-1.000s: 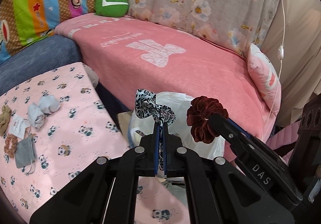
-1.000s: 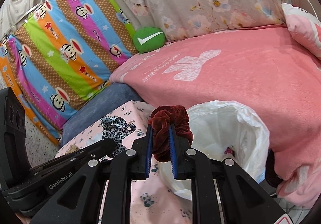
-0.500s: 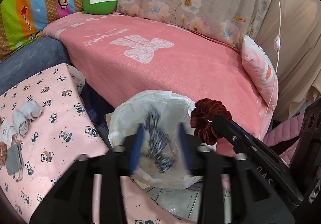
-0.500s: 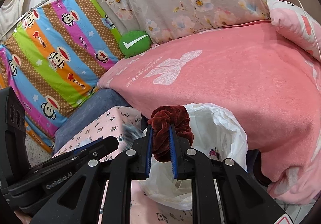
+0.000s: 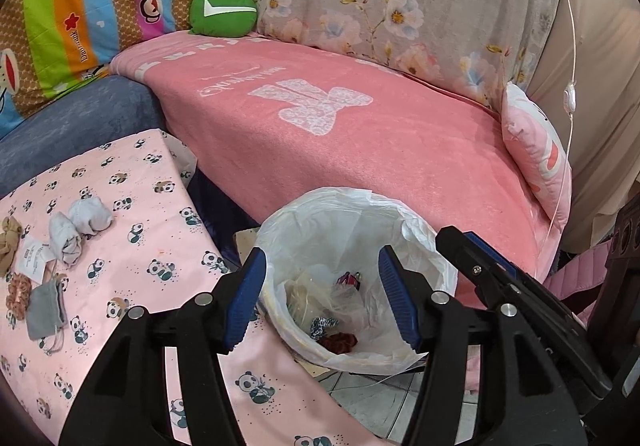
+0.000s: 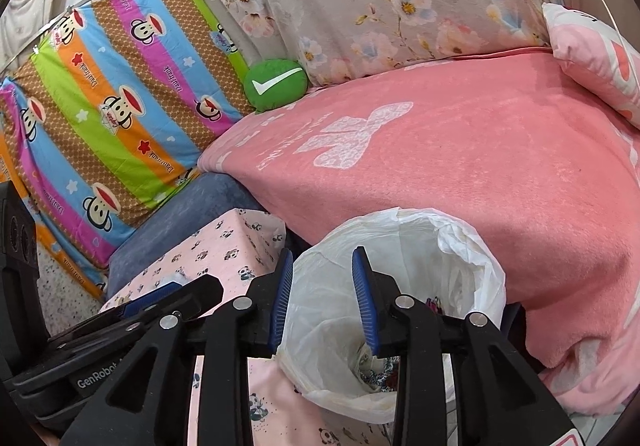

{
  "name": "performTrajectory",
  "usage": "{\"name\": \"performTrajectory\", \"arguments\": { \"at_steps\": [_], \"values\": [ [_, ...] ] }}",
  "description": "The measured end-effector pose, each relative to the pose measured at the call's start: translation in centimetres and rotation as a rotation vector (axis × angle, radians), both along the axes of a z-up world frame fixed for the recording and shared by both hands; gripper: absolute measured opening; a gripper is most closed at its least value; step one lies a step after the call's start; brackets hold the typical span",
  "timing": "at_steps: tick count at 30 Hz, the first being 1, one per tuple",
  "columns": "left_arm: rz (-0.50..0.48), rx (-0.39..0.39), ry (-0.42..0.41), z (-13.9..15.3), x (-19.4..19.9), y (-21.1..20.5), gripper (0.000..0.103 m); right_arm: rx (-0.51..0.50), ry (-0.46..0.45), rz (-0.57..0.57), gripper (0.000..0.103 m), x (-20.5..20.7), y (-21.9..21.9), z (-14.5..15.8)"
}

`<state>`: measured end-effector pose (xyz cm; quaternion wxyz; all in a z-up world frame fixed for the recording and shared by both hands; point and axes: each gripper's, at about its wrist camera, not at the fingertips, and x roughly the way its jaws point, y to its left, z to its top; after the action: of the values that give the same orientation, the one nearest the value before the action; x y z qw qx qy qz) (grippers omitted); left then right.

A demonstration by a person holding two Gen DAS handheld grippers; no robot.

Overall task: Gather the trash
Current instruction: 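Move both tools back over the remaining items on the table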

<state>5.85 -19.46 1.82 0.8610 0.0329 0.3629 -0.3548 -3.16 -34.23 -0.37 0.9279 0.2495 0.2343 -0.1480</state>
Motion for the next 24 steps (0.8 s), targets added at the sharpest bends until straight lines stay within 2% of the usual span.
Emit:
{"name": "performTrajectory", "arguments": {
  "at_steps": [17, 24],
  "values": [
    [0.099, -0.027, 0.026, -0.5, 1.1, 5.1, 0.056, -0.041, 0.024, 0.075, 0.037, 1.3, 4.1, 0.5],
    [0.184, -0.034, 0.035, -0.9, 2.0, 8.7, 0.061, -0.056, 0.039, 0.125, 0.038, 2.5, 6.9, 0.6]
  ]
}}
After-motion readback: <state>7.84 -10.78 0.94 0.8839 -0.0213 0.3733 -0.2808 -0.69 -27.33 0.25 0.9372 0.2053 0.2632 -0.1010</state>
